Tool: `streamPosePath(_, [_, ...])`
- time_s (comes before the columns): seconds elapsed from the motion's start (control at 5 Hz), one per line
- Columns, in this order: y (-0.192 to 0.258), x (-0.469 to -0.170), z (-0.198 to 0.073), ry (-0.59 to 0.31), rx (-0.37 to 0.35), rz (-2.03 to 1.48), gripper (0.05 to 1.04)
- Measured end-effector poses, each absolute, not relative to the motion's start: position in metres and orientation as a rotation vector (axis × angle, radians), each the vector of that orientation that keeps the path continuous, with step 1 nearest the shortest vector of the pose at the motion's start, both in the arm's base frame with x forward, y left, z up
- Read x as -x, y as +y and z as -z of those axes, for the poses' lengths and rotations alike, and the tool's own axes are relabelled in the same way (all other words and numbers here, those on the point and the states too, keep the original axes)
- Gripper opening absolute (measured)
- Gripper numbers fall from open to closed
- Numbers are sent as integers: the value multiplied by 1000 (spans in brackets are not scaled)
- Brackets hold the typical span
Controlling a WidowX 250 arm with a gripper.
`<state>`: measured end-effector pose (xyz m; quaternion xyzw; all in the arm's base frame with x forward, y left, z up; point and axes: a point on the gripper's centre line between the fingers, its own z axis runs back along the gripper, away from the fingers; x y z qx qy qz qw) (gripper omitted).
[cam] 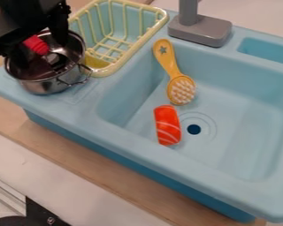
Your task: Move the fork to the right top of sink
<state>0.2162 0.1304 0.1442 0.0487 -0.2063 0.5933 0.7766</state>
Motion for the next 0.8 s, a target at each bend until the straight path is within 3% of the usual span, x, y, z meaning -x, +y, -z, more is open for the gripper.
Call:
streamPosePath(0.6, [132, -226, -123, -354, -107, -1264, 995])
streamPosePath(0.8, [134, -228, -124, -347, -118, -1240, 940])
